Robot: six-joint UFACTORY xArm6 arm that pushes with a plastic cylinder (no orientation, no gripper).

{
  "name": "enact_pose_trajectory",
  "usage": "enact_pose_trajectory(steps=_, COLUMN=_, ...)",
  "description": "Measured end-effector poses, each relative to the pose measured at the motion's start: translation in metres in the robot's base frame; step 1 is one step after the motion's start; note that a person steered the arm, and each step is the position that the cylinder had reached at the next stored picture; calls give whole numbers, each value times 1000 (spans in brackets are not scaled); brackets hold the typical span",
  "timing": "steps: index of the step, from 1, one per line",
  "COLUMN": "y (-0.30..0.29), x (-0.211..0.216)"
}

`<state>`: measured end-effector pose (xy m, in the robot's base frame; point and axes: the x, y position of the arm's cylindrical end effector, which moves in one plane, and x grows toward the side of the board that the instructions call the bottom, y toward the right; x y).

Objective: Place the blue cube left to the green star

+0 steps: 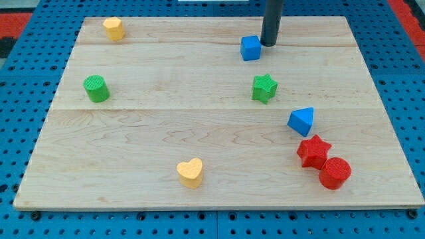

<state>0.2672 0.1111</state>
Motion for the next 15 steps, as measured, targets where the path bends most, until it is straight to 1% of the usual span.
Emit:
enact_pose_trajectory(steps=1, y=0, x=-8)
enact_pose_trajectory(steps=2, y=-5, x=-25)
enact_pose_trajectory(steps=4, y=-5, x=-32)
enact_pose_trajectory(steps=5, y=-16, x=-32)
enact_pose_trajectory(steps=6, y=-13, x=0)
enact_pose_trajectory(steps=7, y=-27, x=22)
enact_pose_trajectory(steps=10, y=-21, x=21)
enact_pose_trajectory(steps=11, y=-22, x=0)
enact_pose_trajectory(steps=13, y=-74, x=15)
enact_pose_trajectory(steps=14, y=-60, x=5)
enact_pose_trajectory(steps=15, y=-57, x=35)
